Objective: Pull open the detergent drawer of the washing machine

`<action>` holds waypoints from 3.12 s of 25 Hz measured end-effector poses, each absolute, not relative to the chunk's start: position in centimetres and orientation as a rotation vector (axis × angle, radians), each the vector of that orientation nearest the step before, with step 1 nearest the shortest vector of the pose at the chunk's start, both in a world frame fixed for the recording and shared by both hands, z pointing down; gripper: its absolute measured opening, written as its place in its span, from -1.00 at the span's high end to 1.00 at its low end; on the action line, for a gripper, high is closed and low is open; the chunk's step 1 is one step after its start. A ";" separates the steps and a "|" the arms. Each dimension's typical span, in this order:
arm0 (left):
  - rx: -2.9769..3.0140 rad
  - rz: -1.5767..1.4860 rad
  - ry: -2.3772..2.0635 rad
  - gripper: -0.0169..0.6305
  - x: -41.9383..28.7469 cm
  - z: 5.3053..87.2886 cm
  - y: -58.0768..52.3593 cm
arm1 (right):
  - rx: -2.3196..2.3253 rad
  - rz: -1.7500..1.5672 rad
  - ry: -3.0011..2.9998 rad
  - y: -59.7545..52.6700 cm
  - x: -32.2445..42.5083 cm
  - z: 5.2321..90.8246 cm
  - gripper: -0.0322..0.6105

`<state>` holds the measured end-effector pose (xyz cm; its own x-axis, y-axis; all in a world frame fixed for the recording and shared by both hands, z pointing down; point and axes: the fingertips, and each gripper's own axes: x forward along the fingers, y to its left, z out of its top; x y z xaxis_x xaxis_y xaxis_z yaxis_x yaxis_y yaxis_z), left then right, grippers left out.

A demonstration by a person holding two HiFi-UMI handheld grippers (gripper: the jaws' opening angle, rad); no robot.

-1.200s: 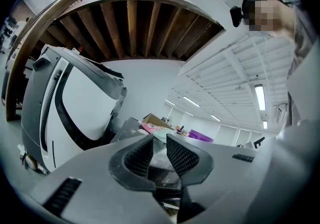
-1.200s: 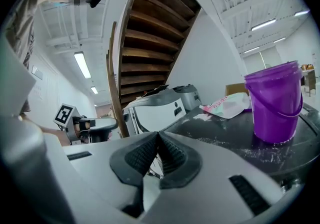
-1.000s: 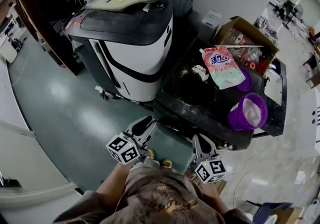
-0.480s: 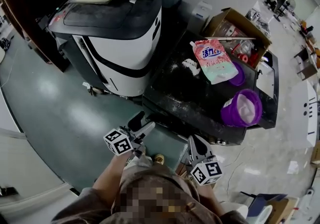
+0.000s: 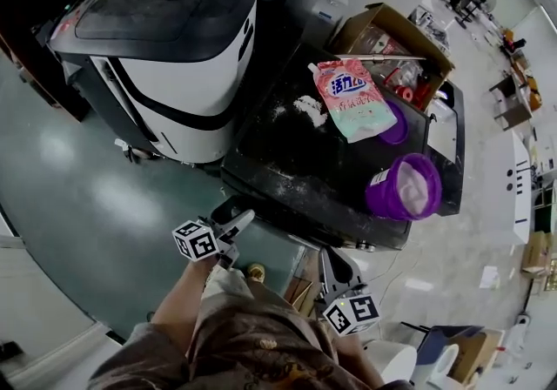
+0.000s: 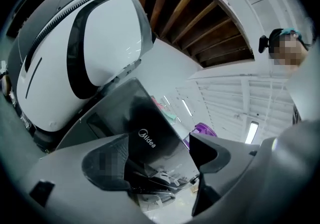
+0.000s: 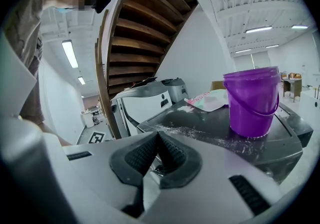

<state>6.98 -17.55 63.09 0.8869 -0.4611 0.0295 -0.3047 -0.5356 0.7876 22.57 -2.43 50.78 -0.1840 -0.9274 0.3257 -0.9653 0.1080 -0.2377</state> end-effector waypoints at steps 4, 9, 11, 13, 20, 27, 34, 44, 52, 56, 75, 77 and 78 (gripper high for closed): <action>2.146 -0.206 -0.517 -0.21 8.2 65.4 -17.8 | 1.945 0.623 -2.222 -1.9 22.9 51.3 0.89; 2.111 -0.231 -0.490 -0.20 8.9 67.4 -18.5 | 1.950 0.626 -2.182 -1.5 23.3 51.7 0.89; 2.102 -0.249 -0.481 -0.20 9.1 67.6 -18.8 | 1.952 0.626 -2.169 -1.4 23.5 51.7 0.89; 2.091 -0.268 -0.465 -0.20 9.3 67.5 -19.1 | 1.954 0.625 -2.157 -1.2 23.5 51.7 0.89; 2.058 -0.367 -0.401 -0.21 10.1 67.3 -19.9 | 1.955 0.631 -2.129 -0.5 23.7 51.8 0.89; 2.034 -0.430 -0.373 -0.20 10.5 66.4 -20.2 | 1.959 0.616 -2.110 -0.2 24.3 51.7 0.89; 2.000 -0.484 -0.356 -0.20 10.3 66.5 -20.4 | 1.949 0.609 -2.106 0.0 24.2 51.7 0.89; 1.952 -0.540 -0.353 -0.17 9.9 66.6 -20.5 | 1.930 0.606 -2.093 1.0 24.0 51.9 0.89; 1.948 -0.549 -0.355 -0.15 9.4 66.6 -19.8 | 1.903 0.595 -2.109 1.0 23.5 52.0 0.89; 1.944 -0.544 -0.356 -0.14 8.9 66.7 -19.0 | 1.882 0.592 -2.124 0.8 23.1 52.1 0.89; 1.929 -0.547 -0.354 -0.14 5.5 66.6 -14.8 | 1.777 0.577 -2.220 -1.0 20.0 52.3 0.89; 1.931 -0.543 -0.354 -0.14 5.1 66.6 -14.4 | 1.766 0.577 -2.231 -1.1 19.6 52.3 0.89; 1.932 -0.542 -0.355 -0.14 5.0 66.5 -14.2 | 1.759 0.577 -2.235 -1.2 19.5 52.3 0.89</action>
<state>4.98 -14.16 66.53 0.8536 -0.4768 -0.2101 -0.0020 -0.4062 0.9138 19.49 -1.16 52.28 -0.2472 -0.8732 0.4201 -0.9674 0.1976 -0.1585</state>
